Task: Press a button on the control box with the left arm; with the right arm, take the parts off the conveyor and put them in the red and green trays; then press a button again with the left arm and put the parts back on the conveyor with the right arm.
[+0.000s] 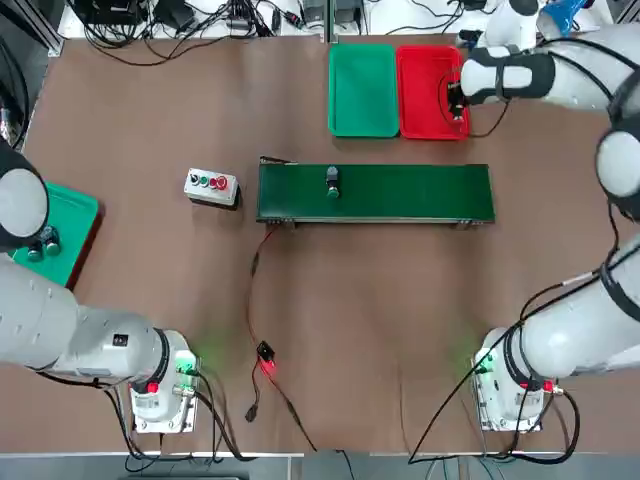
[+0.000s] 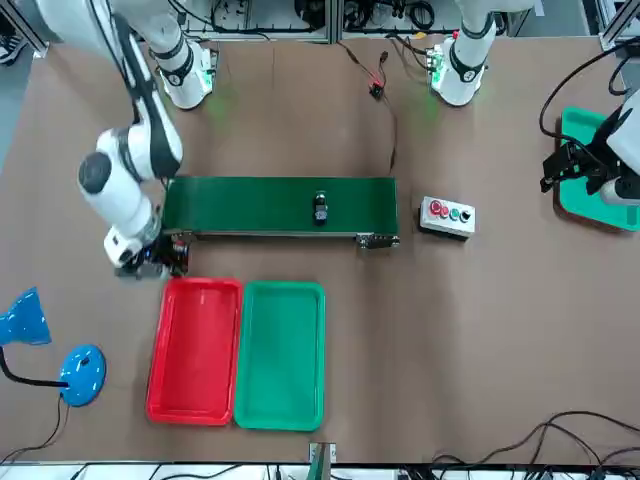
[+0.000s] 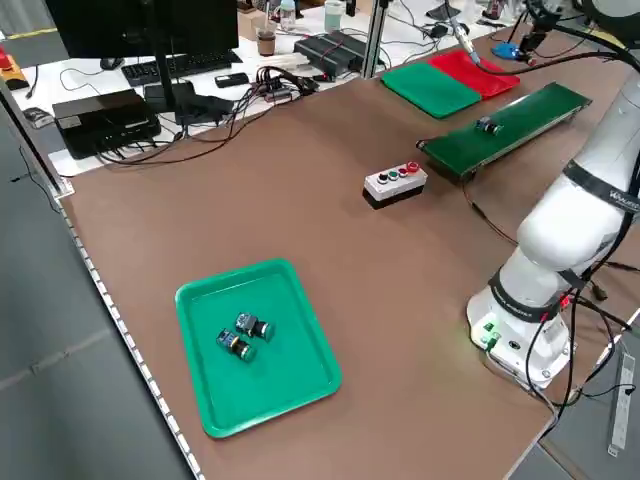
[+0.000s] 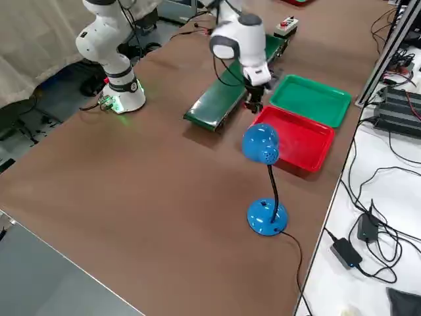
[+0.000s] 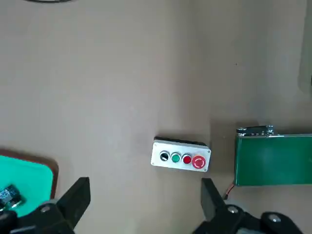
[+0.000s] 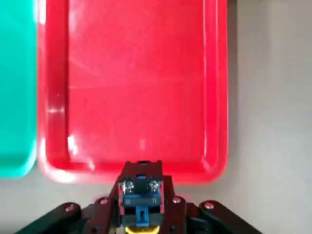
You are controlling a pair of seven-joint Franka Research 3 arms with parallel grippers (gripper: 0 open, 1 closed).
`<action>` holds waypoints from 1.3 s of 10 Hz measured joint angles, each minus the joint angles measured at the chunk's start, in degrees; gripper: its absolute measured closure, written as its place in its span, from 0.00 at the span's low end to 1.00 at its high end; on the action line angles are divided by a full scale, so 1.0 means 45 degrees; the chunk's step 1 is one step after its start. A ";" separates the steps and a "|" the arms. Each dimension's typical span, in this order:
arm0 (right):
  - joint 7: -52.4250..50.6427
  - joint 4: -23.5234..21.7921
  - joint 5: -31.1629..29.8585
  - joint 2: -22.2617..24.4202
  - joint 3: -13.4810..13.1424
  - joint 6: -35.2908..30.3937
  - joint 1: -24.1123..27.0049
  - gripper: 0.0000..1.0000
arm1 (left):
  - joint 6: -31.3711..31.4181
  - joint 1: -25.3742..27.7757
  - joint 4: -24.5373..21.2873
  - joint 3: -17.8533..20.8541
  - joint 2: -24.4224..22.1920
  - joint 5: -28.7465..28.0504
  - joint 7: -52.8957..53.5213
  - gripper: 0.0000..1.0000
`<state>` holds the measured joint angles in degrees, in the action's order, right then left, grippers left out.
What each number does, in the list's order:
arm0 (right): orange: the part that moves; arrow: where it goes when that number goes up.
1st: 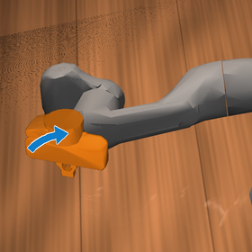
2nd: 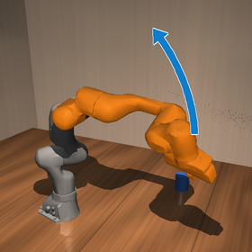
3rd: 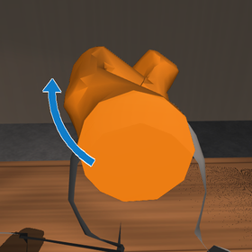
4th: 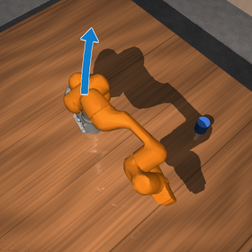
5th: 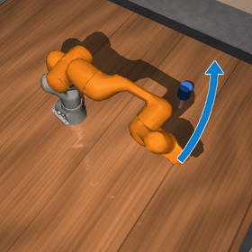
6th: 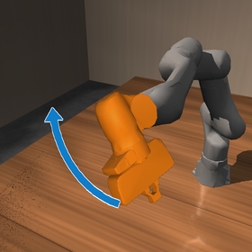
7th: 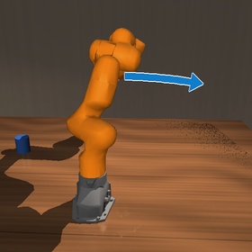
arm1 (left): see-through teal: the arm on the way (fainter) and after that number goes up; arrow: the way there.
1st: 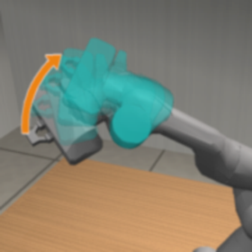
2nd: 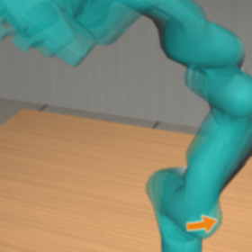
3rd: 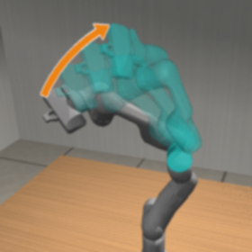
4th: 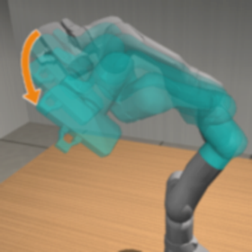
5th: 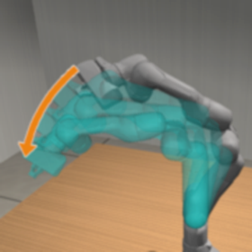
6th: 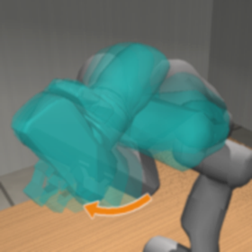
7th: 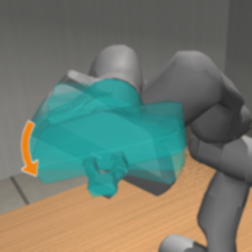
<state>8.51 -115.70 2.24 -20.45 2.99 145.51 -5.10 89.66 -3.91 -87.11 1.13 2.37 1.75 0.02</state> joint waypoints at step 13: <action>-0.1451 0.4448 -0.0113 -0.4880 -0.0106 0.0306 0.0496 0.67 | 0.0001 -0.0023 0.0033 -0.0008 0.0015 0.0000 0.0000 0.00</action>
<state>1.99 -95.68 1.73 -42.41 2.51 146.89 -2.87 89.67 -4.01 -86.97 1.09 2.44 1.75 0.02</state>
